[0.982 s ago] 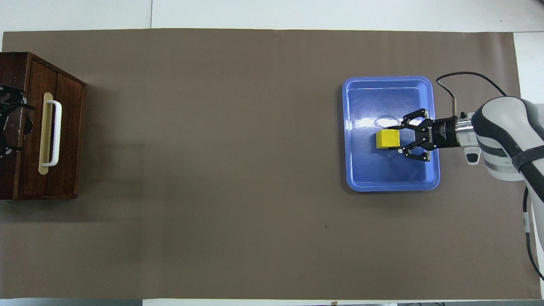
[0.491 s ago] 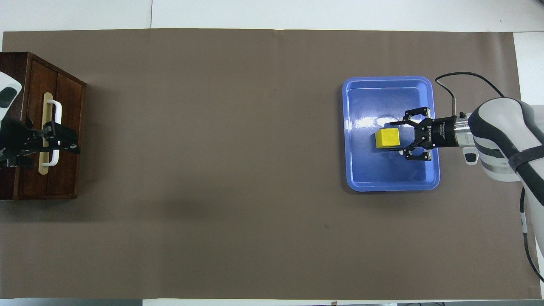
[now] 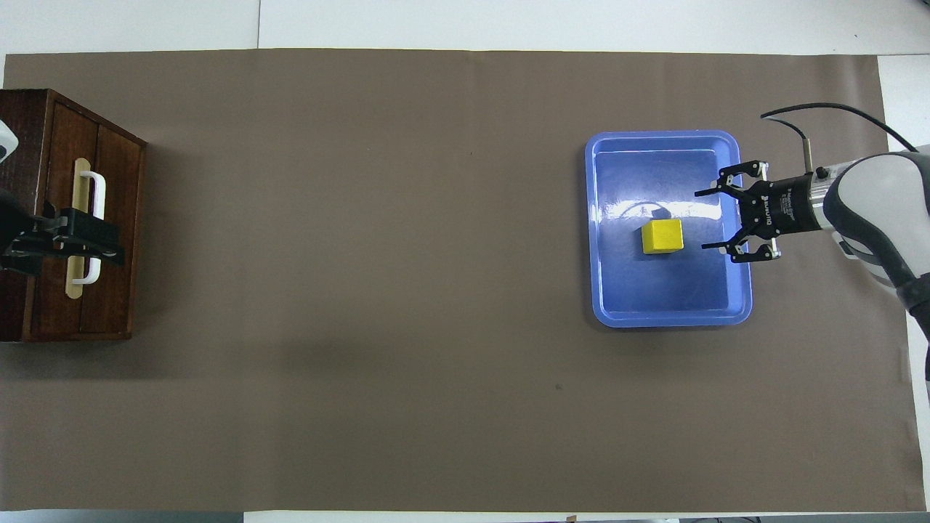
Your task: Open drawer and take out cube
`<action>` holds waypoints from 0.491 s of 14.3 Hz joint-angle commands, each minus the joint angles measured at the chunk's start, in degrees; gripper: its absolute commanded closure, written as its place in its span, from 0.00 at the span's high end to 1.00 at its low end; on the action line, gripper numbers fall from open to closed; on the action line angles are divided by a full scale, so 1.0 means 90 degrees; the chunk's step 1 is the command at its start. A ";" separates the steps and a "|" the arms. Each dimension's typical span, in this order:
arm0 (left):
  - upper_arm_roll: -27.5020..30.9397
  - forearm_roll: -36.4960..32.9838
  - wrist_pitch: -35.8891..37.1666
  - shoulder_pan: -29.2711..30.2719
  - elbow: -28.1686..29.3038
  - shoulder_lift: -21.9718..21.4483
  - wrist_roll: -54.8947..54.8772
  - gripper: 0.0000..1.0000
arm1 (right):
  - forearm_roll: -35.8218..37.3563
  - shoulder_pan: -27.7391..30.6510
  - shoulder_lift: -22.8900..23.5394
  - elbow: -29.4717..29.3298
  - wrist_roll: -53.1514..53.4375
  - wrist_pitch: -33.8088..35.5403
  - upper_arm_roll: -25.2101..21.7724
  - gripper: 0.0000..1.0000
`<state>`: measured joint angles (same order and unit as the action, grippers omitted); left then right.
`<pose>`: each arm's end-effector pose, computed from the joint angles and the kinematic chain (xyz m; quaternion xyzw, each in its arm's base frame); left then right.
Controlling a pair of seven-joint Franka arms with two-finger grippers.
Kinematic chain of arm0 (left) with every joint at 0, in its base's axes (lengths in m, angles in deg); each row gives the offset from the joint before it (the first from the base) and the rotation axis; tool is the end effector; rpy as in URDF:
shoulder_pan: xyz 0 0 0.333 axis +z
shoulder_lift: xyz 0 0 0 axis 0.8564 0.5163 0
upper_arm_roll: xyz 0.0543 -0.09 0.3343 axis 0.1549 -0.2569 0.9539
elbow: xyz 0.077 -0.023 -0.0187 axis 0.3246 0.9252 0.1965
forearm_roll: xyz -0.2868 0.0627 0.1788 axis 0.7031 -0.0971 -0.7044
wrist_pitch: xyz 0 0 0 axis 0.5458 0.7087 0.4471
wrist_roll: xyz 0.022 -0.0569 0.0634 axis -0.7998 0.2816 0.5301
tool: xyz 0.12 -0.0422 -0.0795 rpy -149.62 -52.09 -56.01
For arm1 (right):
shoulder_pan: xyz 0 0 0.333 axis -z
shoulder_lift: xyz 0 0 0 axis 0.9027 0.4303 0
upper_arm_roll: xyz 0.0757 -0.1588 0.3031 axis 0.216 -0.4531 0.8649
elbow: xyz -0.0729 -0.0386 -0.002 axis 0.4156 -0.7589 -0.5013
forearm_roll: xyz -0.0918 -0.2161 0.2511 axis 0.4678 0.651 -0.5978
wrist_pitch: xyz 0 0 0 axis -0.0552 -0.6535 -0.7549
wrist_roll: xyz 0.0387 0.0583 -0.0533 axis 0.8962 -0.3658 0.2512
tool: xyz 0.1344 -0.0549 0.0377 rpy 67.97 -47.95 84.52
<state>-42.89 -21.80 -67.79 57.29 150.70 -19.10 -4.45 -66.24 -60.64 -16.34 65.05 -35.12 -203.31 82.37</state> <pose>0.4728 -0.0331 0.5977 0.9972 0.0194 -0.0721 0.0038 0.5642 -0.0274 0.3907 -0.7414 0.6190 0.1591 0.2044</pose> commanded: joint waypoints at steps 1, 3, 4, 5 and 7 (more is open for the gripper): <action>0.0102 0.0085 -0.0254 -0.0190 0.0565 -0.0364 -0.0076 1.00 | 0.1214 -0.0206 -0.0553 -0.0306 0.0319 0.0596 0.0021 0.96; 0.0073 0.0084 -0.0245 -0.0220 0.0537 -0.0364 -0.0027 1.00 | 0.2115 -0.0225 -0.0779 -0.1096 0.0251 0.1669 0.0079 1.00; 0.0082 0.0065 -0.0216 -0.0229 0.0508 -0.0364 -0.0047 1.00 | 0.2301 -0.0264 -0.0837 -0.1370 0.0202 0.2021 0.0089 1.00; 0.0082 0.0065 -0.0197 -0.0229 0.0488 -0.0364 -0.0047 1.00 | 0.2468 -0.0429 -0.0964 -0.1643 -0.0001 0.2373 0.0089 0.99; 0.0151 0.0065 -0.0235 -0.0220 0.0517 -0.0364 -0.0105 1.00 | 0.3022 -0.0877 -0.1373 -0.1734 -0.0441 0.2708 0.0089 1.00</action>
<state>-42.83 -21.74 -68.35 56.08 153.31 -20.72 -4.54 -43.98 -65.29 -26.11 50.75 -35.95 -181.35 82.95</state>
